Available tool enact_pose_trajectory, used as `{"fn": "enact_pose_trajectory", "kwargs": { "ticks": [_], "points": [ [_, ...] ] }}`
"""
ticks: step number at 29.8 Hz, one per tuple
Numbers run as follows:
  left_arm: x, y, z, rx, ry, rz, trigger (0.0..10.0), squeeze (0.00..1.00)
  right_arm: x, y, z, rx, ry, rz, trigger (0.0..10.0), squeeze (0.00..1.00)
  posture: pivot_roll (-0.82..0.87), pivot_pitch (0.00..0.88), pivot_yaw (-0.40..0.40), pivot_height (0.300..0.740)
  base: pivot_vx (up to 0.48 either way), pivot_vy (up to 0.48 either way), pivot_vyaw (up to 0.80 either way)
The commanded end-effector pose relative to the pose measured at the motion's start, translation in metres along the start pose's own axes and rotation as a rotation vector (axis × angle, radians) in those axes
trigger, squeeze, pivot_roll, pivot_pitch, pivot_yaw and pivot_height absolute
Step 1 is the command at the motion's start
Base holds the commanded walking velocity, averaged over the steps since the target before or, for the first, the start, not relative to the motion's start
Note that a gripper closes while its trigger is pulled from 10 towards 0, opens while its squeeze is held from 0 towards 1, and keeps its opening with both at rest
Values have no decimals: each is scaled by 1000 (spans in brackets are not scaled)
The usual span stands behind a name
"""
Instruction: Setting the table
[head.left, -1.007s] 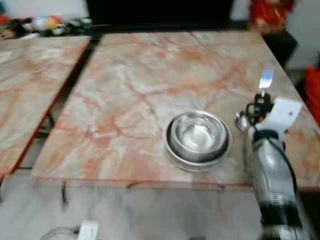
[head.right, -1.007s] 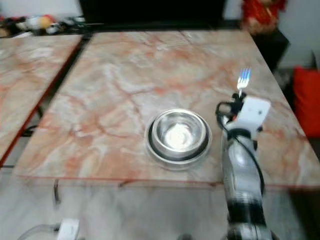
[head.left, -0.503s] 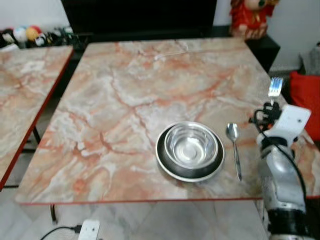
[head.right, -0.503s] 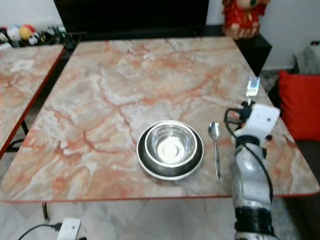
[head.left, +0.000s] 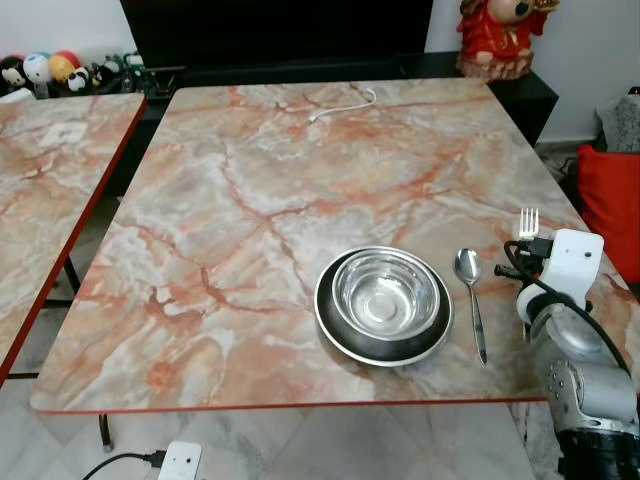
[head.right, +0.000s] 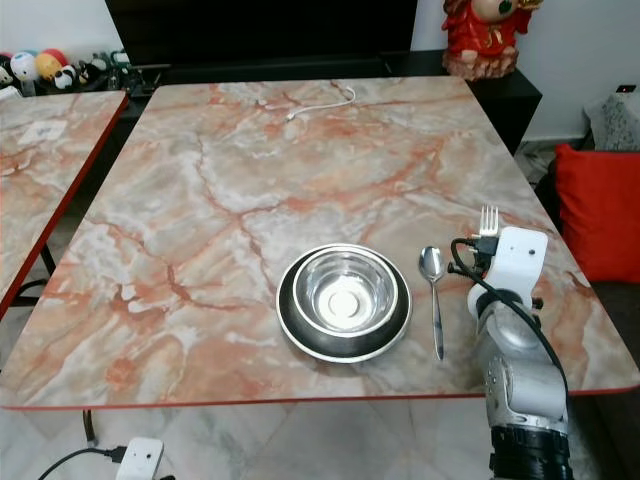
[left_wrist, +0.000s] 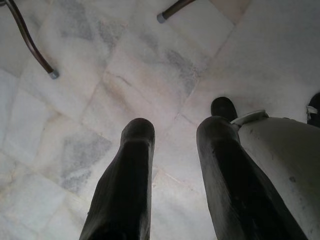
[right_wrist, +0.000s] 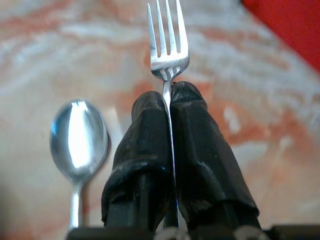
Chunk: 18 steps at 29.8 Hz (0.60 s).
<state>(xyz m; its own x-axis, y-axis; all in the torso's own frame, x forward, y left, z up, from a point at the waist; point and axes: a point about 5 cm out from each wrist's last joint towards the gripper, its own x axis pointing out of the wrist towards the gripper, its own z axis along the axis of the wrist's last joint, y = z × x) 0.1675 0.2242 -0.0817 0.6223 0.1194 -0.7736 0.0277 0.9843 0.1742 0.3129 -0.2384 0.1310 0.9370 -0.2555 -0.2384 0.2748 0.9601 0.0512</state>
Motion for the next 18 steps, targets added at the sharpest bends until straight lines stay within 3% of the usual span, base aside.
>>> {"fn": "enact_pose_trajectory", "kwargs": {
  "ticks": [1,6,13,18],
  "points": [
    [-3,0,-11,-2,41,-5,10000,0,3,3,-3,27,45,10,10000,0,-121,120,29,740,0,0,0],
    [-3,0,-12,-5,50,-4,10000,0,4,2,-8,25,110,11,10000,0,-121,123,29,740,0,0,0],
    [-3,0,-12,-2,54,-4,10000,0,8,-1,-12,6,113,19,10000,0,-123,126,29,740,0,0,0],
    [-2,1,-11,-4,52,-2,10000,0,15,-2,-15,-87,107,25,10000,0,-112,128,29,740,0,0,0]
  ]
}}
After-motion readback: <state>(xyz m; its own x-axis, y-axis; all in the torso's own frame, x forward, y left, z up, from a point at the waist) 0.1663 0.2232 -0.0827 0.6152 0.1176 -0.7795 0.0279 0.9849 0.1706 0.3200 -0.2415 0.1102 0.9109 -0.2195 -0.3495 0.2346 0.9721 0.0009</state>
